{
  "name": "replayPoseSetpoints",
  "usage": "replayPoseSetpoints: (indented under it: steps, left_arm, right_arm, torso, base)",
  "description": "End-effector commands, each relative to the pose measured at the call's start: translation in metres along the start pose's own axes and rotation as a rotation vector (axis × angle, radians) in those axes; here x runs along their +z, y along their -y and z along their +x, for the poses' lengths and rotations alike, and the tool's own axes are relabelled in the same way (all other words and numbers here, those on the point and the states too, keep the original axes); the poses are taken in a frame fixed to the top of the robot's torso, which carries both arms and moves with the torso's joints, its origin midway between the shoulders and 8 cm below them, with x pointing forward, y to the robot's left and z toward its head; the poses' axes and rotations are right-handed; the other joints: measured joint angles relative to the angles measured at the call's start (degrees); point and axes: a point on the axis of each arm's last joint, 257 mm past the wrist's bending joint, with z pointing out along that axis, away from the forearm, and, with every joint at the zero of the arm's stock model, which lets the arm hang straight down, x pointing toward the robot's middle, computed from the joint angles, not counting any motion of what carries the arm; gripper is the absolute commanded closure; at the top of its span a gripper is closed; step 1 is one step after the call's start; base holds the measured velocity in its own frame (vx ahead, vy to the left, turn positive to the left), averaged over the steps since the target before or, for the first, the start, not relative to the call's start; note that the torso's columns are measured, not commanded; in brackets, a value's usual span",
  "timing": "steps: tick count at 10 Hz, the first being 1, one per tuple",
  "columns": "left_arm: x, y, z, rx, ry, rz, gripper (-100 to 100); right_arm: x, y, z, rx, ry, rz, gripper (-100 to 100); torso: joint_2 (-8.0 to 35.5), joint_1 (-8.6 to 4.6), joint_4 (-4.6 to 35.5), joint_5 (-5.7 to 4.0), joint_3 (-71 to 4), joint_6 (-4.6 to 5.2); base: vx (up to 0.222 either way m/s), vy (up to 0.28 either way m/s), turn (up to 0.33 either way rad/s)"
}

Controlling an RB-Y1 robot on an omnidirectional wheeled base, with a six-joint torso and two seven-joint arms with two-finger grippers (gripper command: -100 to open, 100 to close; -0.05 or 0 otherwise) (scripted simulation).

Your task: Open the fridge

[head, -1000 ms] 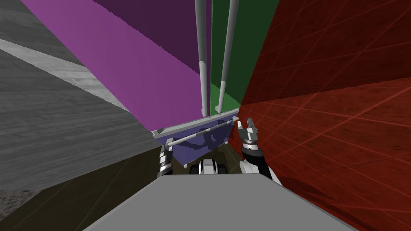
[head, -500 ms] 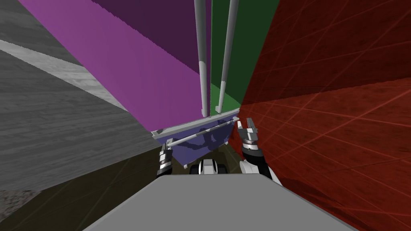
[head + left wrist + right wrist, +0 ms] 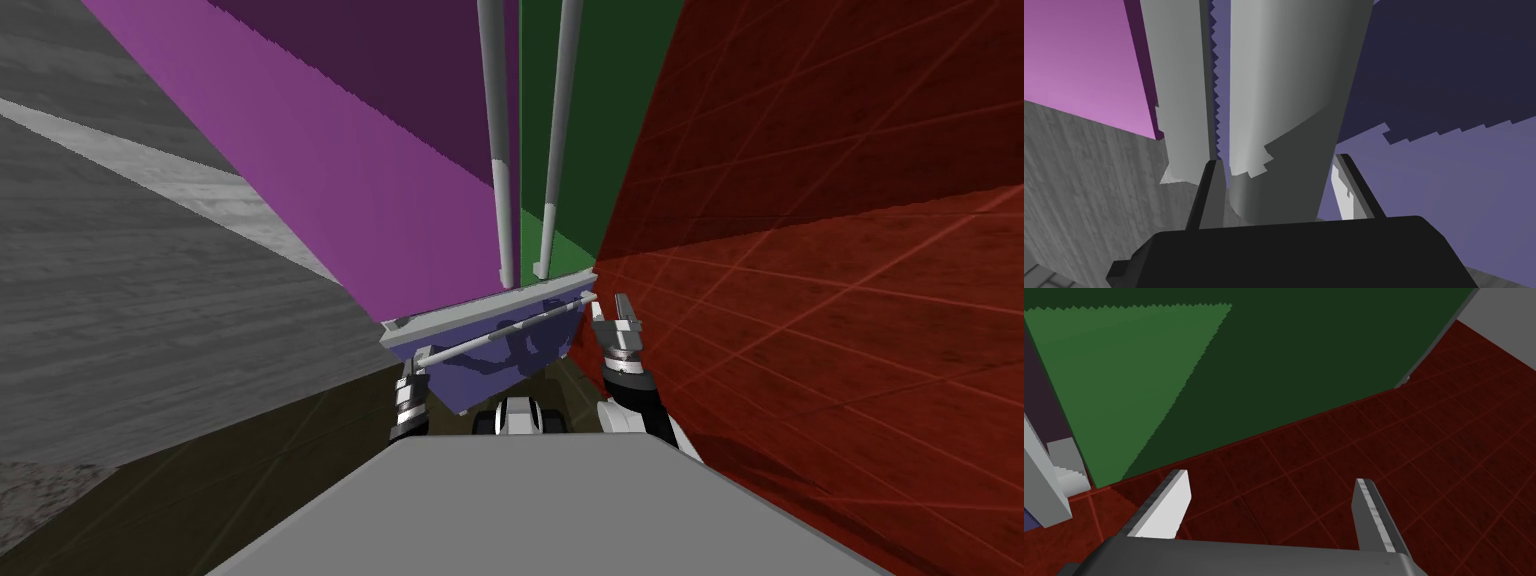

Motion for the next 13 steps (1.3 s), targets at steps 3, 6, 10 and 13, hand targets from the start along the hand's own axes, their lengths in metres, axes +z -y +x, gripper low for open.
replayPoseSetpoints:
  steps: [3, 6, 10, 13]
  left_arm:
    - [0.004, -0.001, -0.002, 0.002, -0.002, -0.024, 100]
    - [-0.003, -0.001, -0.002, -0.001, -0.007, -0.039, 100]
    - [-0.009, 0.002, -0.002, -0.003, -0.011, -0.04, 100]
    - [-0.009, 0.005, -0.001, -0.004, -0.014, -0.032, 100]
  right_arm:
    - [0.0, 0.0, 0.0, 0.0, 0.0, 0.0, 0]
    - [0.0, 0.0, 0.0, 0.0, 0.0, 0.0, 0]
    - [0.0, 0.0, 0.0, 0.0, 0.0, 0.0, 0]
    - [0.0, 0.0, 0.0, 0.0, 0.0, 0.0, 0]
  torso:
    - [-0.15, -0.05, 0.02, -0.08, -0.13, 0.05]
    - [0.11, -0.1, 0.07, -0.08, 0.03, 0.01]
    - [-0.18, 0.03, 0.08, -0.15, -0.2, 0.0]
    - [-0.05, -0.06, 0.06, -0.08, -0.06, 0.05]
  base:
    - [-0.103, -0.066, 0.019]
    - [-0.161, -0.075, 0.018]
    - [-0.154, -0.069, 0.014]
    - [-0.162, -0.076, 0.015]
